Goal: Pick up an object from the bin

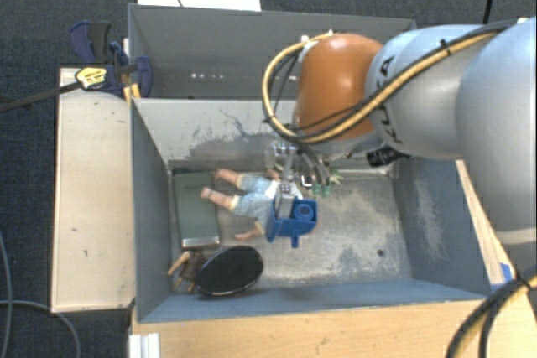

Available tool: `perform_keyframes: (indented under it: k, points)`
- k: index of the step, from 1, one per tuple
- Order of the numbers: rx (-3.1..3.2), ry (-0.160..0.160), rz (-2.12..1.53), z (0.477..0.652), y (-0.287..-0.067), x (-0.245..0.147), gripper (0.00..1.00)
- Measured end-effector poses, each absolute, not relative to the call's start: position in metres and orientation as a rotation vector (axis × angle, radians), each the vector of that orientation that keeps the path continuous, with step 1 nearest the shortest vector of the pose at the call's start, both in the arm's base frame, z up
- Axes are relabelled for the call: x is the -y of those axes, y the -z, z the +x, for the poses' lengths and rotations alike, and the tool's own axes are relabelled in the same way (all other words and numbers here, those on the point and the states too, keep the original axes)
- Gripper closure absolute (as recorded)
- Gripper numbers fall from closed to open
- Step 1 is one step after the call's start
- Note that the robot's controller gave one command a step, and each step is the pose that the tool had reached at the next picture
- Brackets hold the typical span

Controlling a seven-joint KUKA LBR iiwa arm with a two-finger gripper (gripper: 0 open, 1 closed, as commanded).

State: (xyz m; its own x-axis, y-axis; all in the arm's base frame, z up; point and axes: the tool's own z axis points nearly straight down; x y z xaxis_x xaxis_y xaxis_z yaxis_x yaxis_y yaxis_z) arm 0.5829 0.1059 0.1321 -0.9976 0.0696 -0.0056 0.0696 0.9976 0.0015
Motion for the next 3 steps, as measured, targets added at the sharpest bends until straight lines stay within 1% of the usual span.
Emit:
perform_keyframes:
  k: [1,2,3]
  points:
    - [-3.148,-0.002,0.012,0.584,-0.106,-0.105,0.0]
    - [-3.115,-0.004,0.392,0.578,-0.082,-0.114,0.0]
    - [-3.132,-0.013,0.166,0.565,-0.08,-0.123,1.0]
